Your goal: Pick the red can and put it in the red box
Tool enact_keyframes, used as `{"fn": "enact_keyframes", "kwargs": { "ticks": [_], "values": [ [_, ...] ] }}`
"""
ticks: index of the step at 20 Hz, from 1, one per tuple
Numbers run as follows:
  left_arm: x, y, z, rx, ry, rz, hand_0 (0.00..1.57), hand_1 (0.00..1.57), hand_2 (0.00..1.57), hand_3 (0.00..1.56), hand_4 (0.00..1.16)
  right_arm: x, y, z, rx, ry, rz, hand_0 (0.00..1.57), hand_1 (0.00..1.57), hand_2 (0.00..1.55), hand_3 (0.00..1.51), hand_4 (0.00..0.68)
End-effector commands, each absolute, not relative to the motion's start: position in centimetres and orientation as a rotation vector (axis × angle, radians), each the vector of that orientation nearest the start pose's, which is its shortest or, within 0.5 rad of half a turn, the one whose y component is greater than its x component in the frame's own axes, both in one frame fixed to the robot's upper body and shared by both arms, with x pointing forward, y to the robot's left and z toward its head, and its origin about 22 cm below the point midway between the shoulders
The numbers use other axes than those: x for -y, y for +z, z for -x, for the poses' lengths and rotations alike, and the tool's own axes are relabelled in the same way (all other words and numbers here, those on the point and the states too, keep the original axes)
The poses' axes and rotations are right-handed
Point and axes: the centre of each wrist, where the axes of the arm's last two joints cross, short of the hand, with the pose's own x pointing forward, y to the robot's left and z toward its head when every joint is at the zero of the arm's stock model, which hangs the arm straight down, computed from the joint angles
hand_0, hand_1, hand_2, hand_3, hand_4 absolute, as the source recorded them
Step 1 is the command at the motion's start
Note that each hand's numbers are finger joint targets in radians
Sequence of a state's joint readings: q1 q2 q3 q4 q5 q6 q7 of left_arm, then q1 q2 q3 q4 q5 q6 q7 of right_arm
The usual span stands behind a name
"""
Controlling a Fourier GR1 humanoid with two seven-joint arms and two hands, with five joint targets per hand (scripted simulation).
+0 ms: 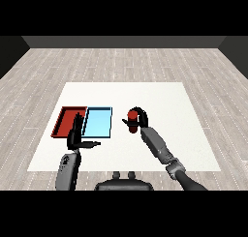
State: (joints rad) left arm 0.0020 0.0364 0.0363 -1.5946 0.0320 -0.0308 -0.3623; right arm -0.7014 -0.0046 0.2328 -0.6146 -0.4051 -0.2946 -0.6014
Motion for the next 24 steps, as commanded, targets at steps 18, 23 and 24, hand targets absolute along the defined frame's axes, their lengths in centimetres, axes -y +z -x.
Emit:
{"fn": "enact_keyframes", "kwargs": {
  "ticks": [18,23,24],
  "values": [
    [-14.2,1.1,-26.6,1.854,-0.130,0.238,0.00,0.00,0.00,0.00,0.00,13.4,-0.8,-32.7,1.881,-0.029,-0.154,1.44,1.44,1.45,1.43,0.658],
    [-10.8,3.0,-25.5,1.852,-0.152,0.271,0.00,0.00,0.00,0.00,0.00,10.9,1.9,-31.3,1.920,0.027,-0.187,1.41,1.41,1.42,1.40,0.635],
    [-10.4,2.0,-26.7,1.860,-0.162,0.262,0.00,0.00,0.00,0.00,0.00,13.1,3.1,-30.1,1.940,0.049,-0.172,1.41,1.41,1.41,1.39,0.639]
  ]
}}
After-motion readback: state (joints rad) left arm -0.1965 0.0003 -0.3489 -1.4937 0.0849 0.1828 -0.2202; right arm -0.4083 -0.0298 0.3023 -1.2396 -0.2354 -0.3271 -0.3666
